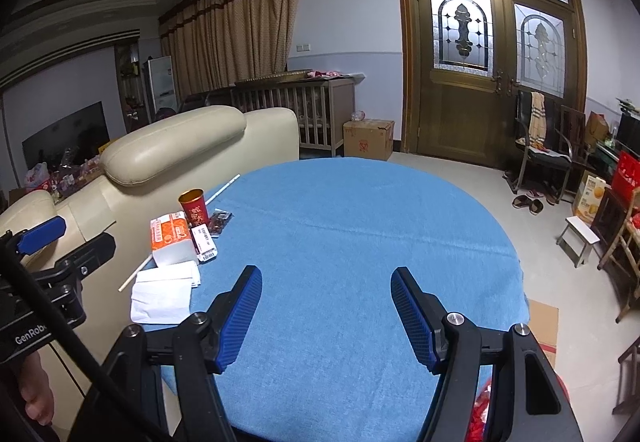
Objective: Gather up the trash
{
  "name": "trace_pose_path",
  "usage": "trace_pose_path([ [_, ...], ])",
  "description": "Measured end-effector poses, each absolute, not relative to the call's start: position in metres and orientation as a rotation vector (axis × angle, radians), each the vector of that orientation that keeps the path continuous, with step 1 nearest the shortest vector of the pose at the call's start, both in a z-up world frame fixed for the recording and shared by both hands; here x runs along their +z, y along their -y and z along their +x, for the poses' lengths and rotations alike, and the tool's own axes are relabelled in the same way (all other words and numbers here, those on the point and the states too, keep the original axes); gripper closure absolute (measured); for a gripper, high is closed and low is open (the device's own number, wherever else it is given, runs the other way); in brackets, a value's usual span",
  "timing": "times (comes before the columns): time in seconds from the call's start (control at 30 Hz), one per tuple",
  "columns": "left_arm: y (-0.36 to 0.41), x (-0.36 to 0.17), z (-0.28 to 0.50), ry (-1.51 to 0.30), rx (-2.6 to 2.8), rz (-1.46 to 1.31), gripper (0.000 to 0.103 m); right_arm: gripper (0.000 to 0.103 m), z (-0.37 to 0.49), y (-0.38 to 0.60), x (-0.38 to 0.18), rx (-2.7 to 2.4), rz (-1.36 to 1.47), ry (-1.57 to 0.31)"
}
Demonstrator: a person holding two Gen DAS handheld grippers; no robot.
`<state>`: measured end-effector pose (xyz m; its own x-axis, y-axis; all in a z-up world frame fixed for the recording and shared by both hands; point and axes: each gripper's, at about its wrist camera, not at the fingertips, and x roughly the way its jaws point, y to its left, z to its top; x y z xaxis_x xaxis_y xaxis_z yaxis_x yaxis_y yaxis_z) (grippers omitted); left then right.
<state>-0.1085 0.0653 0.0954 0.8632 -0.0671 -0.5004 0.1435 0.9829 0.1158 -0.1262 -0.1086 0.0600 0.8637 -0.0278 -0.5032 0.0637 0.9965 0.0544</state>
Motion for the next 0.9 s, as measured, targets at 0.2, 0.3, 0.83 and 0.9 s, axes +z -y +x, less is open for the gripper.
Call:
trace_pose_path([
  [0.2,-0.049,0.084,-0.101,-0.554,-0.152,0.168,0.019,0.032,-0.127,0.121,0.046,-0.085,0.074,-0.558],
  [0.3,-0.036,0.082,-0.096,-0.565,-0.175,0.177,0.019,0.032,-0.132,0.134,0.040,-0.133,0.077,-0.567],
  [0.83,0.030,0.056,-0.076,-0.618,-0.306,0.233,0.019,0.032,-0.165,0.203,0.026,-0.367,0.134,-0.566],
  [0.9,0.031,0.050,-0.067,-0.632,-0.303,0.230,0.019,0.032,-0.157,0.208,0.019,-0.370,0.159,-0.578],
])
